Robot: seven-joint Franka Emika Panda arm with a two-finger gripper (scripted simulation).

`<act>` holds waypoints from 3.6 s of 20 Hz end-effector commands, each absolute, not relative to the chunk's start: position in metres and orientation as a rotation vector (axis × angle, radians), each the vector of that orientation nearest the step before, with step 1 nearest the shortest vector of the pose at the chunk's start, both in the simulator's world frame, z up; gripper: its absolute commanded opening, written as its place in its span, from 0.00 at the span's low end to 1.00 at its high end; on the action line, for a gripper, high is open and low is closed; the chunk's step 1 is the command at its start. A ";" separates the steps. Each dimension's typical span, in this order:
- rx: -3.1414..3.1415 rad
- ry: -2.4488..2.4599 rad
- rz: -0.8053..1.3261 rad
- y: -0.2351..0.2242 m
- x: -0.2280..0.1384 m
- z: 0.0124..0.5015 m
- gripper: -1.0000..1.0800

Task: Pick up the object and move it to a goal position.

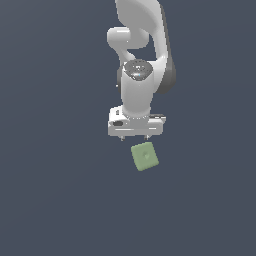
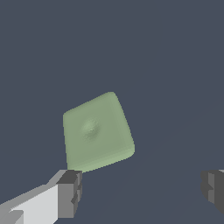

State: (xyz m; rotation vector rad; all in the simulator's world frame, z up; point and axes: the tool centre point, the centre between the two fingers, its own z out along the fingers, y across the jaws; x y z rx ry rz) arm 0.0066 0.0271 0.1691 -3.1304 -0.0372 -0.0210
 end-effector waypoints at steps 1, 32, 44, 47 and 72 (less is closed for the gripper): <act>-3.130 -0.037 -0.021 0.027 0.007 0.169 0.96; -3.050 0.052 0.086 0.022 0.000 0.142 0.81; -2.752 0.274 0.267 0.013 -0.012 0.097 0.81; -2.657 0.326 0.296 0.012 -0.013 0.088 0.81; -2.025 0.557 0.283 0.004 0.005 0.070 0.81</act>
